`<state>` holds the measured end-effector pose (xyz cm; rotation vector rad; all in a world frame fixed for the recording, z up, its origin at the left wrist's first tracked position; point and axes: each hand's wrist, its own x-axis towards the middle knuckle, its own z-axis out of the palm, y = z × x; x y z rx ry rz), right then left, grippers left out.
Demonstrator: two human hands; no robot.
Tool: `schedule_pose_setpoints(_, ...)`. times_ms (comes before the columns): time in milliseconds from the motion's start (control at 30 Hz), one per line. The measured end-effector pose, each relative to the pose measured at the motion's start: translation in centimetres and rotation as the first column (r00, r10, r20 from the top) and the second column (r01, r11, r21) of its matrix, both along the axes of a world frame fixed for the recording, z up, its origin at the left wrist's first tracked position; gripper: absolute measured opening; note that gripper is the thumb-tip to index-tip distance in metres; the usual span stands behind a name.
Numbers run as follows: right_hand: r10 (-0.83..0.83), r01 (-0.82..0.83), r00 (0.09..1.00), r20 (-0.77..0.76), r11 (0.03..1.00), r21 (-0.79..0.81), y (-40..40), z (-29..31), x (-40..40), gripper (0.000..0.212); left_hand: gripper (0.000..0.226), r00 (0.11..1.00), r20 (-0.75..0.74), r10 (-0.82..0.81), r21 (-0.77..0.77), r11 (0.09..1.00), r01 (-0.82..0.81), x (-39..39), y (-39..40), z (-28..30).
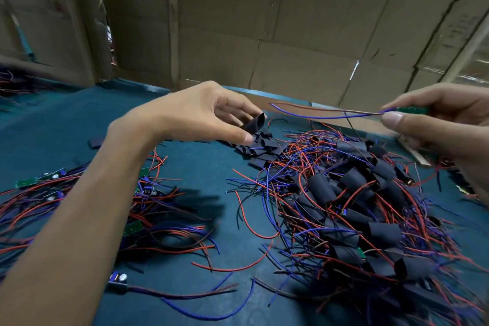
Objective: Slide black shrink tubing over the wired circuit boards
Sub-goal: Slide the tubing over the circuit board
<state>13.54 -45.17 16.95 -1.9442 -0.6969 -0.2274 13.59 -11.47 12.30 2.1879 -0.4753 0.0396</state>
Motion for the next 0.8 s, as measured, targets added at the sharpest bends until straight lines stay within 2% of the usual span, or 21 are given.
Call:
schedule_pose_setpoints(233,0.025,-0.024,0.999,-0.048,1.000,0.004,-0.1,-0.3,0.4,0.052,0.039,1.000,0.007,-0.007,-0.005,1.000,0.007,0.2,-0.3,-0.1)
schedule_pose_setpoints(567,0.039,-0.044,0.996,-0.084,0.998,-0.050,0.4,-1.0,1.3,0.057,0.038,1.000,0.019,0.010,0.031,0.999,-0.010,0.2,-0.7,0.0)
schedule_pose_setpoints(800,0.004,0.005,0.980,-0.201,0.999,0.042,0.7,-1.4,1.9,0.040,0.038,0.999,0.035,0.031,0.019,0.999,-0.032,0.3,-0.5,-0.1)
